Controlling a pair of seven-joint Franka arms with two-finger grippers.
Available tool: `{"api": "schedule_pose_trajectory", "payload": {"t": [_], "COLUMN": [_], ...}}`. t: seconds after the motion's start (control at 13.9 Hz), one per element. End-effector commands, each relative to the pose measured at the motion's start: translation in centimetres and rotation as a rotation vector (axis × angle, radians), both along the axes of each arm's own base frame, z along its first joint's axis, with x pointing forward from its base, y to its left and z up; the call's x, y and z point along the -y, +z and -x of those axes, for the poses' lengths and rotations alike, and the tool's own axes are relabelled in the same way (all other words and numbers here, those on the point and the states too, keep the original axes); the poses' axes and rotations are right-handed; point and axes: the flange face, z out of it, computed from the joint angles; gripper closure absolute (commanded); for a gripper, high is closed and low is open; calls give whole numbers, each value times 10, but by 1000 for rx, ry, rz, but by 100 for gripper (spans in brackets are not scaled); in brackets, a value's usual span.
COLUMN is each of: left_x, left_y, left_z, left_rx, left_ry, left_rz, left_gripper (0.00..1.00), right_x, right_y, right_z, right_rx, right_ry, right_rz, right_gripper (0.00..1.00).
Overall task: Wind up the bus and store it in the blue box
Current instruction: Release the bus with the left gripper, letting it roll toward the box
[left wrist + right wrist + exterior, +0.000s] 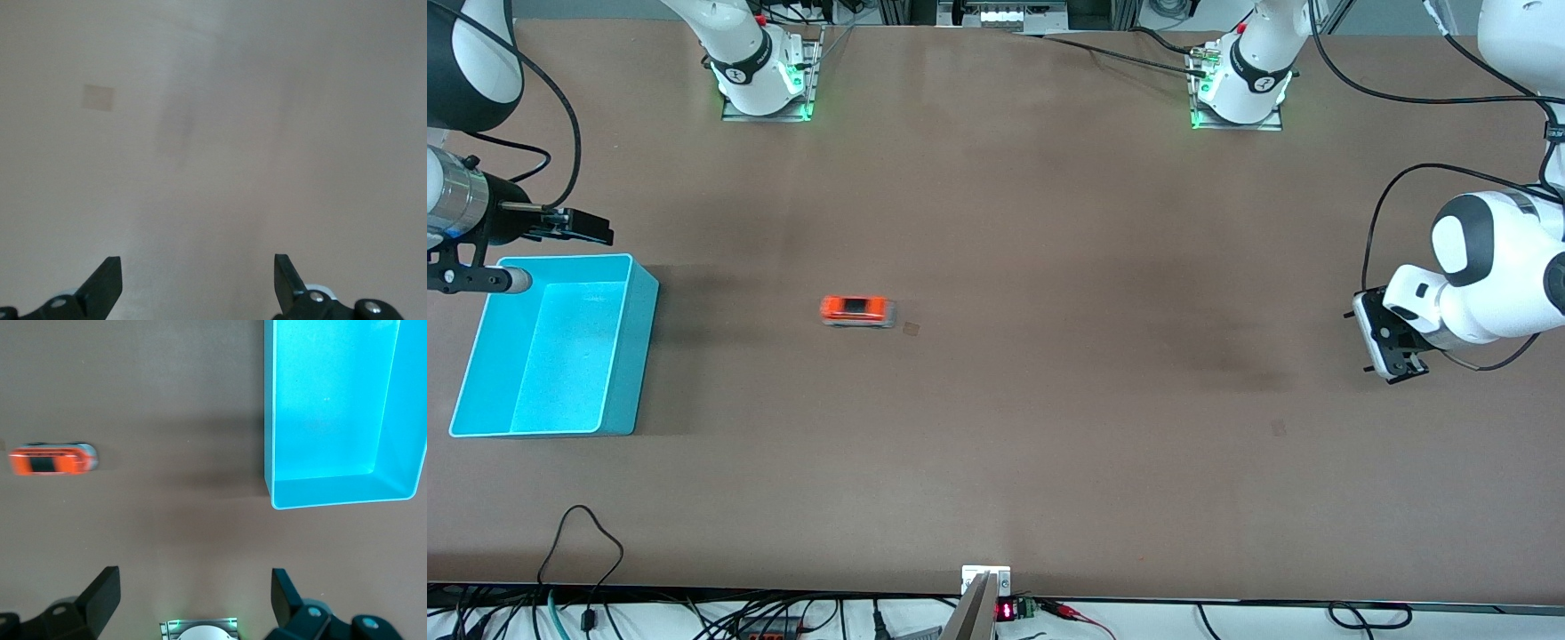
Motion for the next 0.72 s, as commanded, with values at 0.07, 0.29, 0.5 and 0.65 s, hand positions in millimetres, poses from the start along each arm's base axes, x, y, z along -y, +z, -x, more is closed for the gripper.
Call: {"api": "schedule_pose_trajectory", "payload": {"t": [0.07,0.29,0.5,0.65], "left_x": [7,8,21,27], "left_y": [18,36,73,105], "left_z": [-10,-14,-23,-27], "left_rx": [16,36,40,41], "left_ry": [200,362,595,823], "left_rz": [1,-10,-22,-32], "left_gripper": [0,0,0,0], "right_x": [4,7,8,8], "right_y": [2,2,2,1], "right_z": [0,0,0,0], "right_rx": [-6,-7,-7,-9], "right_ry": [-3,-8,-9,-8], "right_rz": [-18,-18,-18,-18], "right_gripper": [0,0,0,0]}}
